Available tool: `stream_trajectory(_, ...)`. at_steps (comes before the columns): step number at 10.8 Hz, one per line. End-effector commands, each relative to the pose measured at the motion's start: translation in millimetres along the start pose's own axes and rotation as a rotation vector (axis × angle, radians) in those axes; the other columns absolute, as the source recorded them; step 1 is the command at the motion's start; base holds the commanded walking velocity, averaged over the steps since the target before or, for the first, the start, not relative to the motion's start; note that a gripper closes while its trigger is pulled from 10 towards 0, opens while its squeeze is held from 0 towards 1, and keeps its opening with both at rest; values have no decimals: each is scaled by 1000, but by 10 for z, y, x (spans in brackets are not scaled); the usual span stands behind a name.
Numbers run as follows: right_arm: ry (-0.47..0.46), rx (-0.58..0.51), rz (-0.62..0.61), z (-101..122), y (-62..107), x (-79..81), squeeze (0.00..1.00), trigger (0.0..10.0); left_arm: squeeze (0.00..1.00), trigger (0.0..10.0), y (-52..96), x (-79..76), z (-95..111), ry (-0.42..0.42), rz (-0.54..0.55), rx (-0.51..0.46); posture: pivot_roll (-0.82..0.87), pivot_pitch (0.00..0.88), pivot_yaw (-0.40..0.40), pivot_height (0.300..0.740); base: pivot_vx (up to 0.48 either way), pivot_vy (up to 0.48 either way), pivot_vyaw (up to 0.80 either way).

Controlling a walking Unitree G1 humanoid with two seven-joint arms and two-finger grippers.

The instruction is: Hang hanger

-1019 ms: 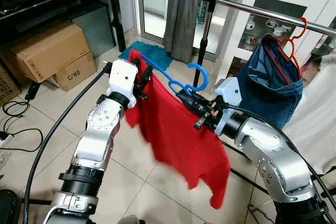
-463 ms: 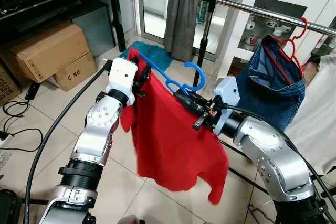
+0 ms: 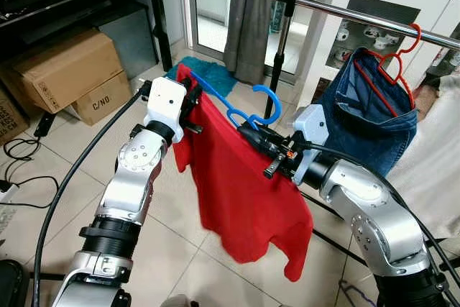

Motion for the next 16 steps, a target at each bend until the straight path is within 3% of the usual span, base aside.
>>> stream_trajectory(1,40,-74,-2,144,0,-22,0,0,0,0,-1,63,-16,9,20,12,-29,0,-3,740,0,0,0)
stream_trajectory(6,45,-70,-13,134,16,-37,0,0,0,0,19,80,6,51,22,-9,-28,0,0,740,0,0,0)
stream_trajectory(8,92,70,-156,-39,33,-247,0,0,0,0,45,-15,142,68,-42,-113,-27,0,2,740,0,0,0)
stream_trajectory(12,86,118,-252,-93,53,-387,0,0,0,0,120,-29,186,88,-55,-166,-24,0,-1,740,0,0,0)
stream_trajectory(14,102,113,-172,-109,83,-327,0,0,0,0,128,207,273,24,66,-187,-21,0,-4,740,0,0,0)
stream_trajectory(16,120,104,-24,-112,212,-231,0,0,0,0,118,611,541,-85,162,-206,-20,0,-2,740,0,0,0)
Point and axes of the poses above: a point about 5 cm out from each wrist's last joint towards the gripper, its own y axis pointing back from the gripper into the wrist, its own z axis along the axis of the wrist's last joint, x = y × z, the point moved 1 cm from there along -y, pointing out of the wrist towards the gripper, and after that the axes turned 14 degrees about y, right-handed, at the moved point
